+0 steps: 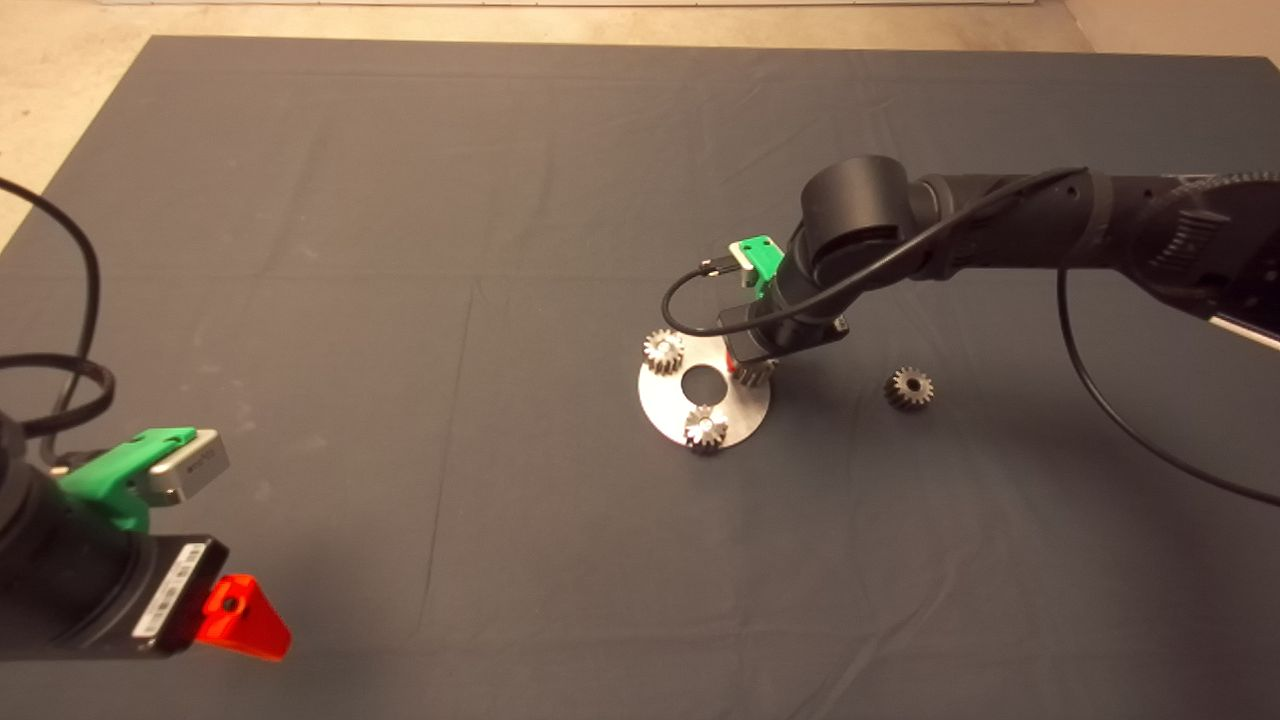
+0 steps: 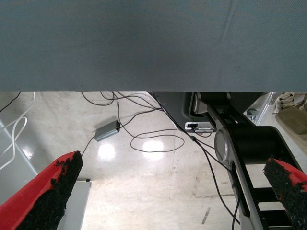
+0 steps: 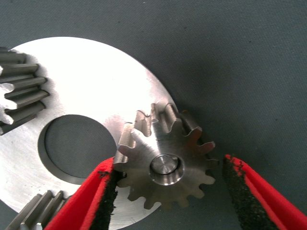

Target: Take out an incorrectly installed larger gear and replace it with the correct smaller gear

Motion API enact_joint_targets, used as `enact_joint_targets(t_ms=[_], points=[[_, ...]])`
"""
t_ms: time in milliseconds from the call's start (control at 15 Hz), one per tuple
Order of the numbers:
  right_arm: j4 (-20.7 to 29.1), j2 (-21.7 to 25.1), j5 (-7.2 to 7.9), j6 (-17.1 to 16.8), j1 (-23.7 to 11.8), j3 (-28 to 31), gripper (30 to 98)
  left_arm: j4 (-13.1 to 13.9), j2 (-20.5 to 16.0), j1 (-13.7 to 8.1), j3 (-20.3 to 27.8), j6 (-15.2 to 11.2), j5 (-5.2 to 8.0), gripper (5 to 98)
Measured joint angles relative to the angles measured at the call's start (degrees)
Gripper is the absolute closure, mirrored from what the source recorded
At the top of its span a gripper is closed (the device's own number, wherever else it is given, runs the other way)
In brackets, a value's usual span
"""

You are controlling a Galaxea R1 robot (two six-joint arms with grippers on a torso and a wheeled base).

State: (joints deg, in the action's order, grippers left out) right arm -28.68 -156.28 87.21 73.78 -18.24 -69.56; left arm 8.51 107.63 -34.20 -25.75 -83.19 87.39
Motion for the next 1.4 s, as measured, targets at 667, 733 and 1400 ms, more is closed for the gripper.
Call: enact_joint_targets(t_ms=[667, 733, 1400], points=[[-0.04, -0.04, 0.05, 0.0, -0.01, 0.0, 73.0, 0.0, -0.02, 0.0, 0.0, 0.0, 0.0, 5.4], [-0.11, -0.04, 0.03, 0.0, -0.01, 0.0, 73.1, 0.0, -0.02, 0.0, 0.0, 0.0, 0.0, 5.4], [-0.76, 0.09, -0.02, 0.0, 0.25, 0.02, 73.1, 0.0, -0.02, 0.0, -0.02, 0.06, 0.0, 5.4]])
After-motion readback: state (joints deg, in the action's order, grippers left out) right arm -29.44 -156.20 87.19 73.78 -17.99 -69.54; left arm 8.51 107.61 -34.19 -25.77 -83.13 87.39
